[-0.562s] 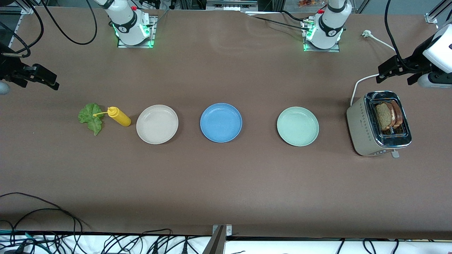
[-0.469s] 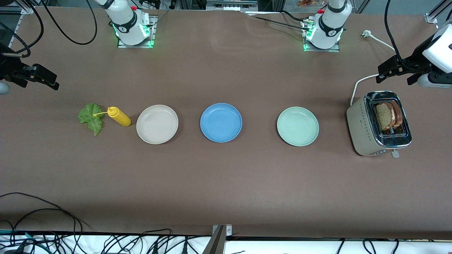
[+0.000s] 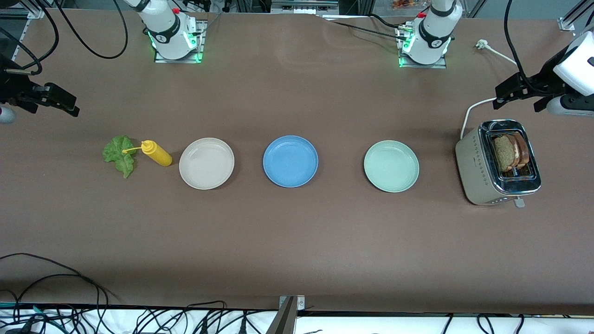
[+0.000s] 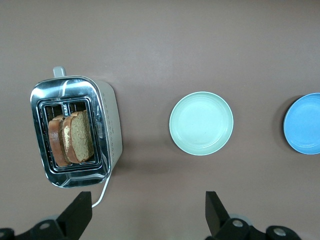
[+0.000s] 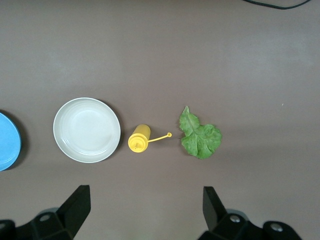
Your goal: Make sandwich in blue plate with both arms
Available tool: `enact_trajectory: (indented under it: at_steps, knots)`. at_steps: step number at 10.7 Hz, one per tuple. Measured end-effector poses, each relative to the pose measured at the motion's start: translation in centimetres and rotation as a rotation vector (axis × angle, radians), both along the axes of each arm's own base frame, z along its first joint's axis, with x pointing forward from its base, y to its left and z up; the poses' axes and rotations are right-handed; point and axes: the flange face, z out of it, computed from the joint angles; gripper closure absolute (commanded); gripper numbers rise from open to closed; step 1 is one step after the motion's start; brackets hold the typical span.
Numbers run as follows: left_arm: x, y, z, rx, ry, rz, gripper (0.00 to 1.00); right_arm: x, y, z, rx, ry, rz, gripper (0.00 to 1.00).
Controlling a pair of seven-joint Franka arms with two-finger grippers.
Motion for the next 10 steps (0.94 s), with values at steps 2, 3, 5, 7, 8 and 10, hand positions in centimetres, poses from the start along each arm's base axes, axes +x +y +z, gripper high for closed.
enact_trajectory:
  at_steps: [2,3,5,7,8,10]
  knots:
    - [0.0,0.02,0.0,0.0,0.0,0.0,0.0,0.0,0.0,-0.01,0.0,0.0,0.0,0.0]
    - [0.0,0.04,0.0,0.0,0.0,0.001,0.0,-0.01,0.0,0.0,0.0,0.001,0.0,0.0]
    - [0.01,0.06,0.0,0.0,0.0,0.001,0.0,-0.01,0.0,-0.01,0.0,0.001,-0.001,0.0]
    - [0.08,0.34,0.05,0.0,-0.006,0.007,0.0,-0.01,0.0,0.0,0.0,0.001,-0.001,0.0]
    - [0.1,0.5,0.07,0.0,-0.007,0.01,0.0,-0.01,0.0,-0.01,0.0,0.001,-0.001,0.0]
    - [0.12,0.62,0.1,0.0,-0.01,0.012,0.0,-0.01,0.01,-0.01,0.0,0.001,-0.001,0.0]
